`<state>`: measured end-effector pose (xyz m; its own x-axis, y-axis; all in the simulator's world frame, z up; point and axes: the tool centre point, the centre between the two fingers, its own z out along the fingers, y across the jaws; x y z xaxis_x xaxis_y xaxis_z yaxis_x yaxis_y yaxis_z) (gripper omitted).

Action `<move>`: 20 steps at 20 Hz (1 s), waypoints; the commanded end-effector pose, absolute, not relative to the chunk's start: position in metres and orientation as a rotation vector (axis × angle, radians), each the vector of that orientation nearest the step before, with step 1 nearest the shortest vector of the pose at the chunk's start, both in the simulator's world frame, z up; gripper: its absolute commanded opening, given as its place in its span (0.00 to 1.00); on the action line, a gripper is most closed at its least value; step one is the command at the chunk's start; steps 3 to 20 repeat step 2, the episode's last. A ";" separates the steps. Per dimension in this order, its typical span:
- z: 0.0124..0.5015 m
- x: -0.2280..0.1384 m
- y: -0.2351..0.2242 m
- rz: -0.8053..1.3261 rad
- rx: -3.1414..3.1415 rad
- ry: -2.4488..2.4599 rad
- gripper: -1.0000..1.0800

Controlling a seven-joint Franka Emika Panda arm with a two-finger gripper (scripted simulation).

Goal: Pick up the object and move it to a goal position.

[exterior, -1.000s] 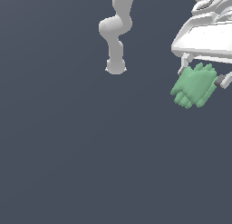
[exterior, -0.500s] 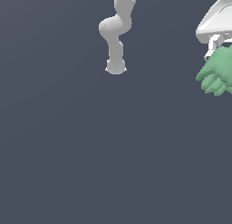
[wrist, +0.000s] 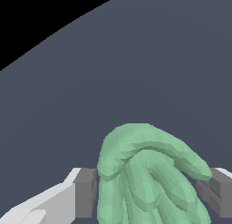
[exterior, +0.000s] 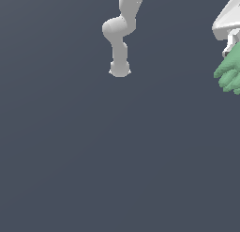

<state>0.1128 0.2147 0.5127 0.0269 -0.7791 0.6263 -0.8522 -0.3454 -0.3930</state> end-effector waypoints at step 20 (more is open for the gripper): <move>0.514 0.113 0.215 1.229 2.181 -1.743 0.00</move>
